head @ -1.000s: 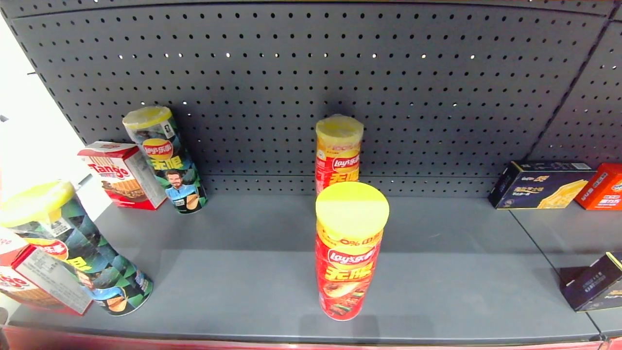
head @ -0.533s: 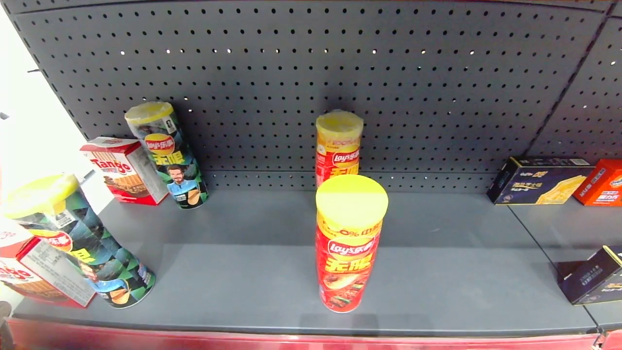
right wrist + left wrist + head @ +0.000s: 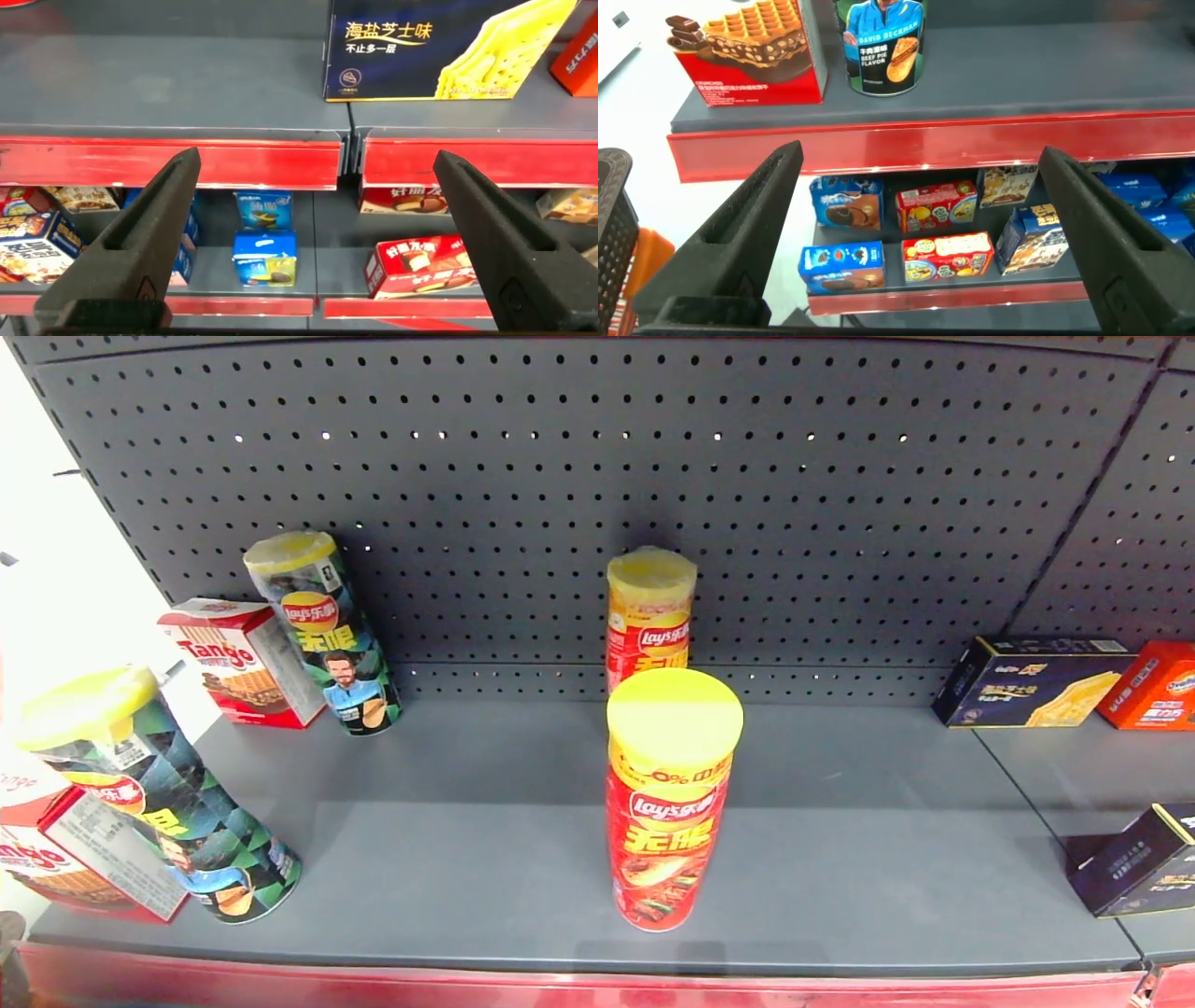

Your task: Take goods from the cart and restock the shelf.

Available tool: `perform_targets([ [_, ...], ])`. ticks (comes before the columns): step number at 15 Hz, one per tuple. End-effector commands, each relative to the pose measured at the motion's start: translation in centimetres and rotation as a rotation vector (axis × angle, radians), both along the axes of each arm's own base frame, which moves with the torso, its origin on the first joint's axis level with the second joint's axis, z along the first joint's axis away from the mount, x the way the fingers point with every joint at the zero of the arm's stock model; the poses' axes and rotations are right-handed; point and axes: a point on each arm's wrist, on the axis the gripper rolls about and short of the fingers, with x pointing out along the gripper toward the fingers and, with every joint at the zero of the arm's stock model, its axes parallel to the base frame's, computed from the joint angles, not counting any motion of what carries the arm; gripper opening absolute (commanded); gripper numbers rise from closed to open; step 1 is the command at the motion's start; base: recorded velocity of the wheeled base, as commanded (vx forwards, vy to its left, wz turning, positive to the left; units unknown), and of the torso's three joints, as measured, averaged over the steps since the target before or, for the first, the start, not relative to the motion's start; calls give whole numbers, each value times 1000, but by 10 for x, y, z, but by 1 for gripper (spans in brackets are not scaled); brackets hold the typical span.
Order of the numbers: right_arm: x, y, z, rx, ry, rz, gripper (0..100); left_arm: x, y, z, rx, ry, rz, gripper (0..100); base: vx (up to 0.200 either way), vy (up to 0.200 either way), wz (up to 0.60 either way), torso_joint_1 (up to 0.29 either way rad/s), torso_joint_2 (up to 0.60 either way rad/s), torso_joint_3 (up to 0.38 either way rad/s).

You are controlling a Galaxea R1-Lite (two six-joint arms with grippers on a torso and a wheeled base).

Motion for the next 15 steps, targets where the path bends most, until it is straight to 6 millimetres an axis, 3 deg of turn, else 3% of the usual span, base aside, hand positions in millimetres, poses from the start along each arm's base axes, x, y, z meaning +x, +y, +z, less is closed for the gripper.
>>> perform_targets([
  [1, 0, 0, 0, 0, 2, 0, 100, 0, 0, 0, -1, 1, 0, 100, 0, 0, 0, 0, 0, 0],
  [15, 0, 0, 0, -1, 4, 0, 100, 0, 0, 0, -1, 1, 0, 100, 0, 0, 0, 0, 0, 0],
])
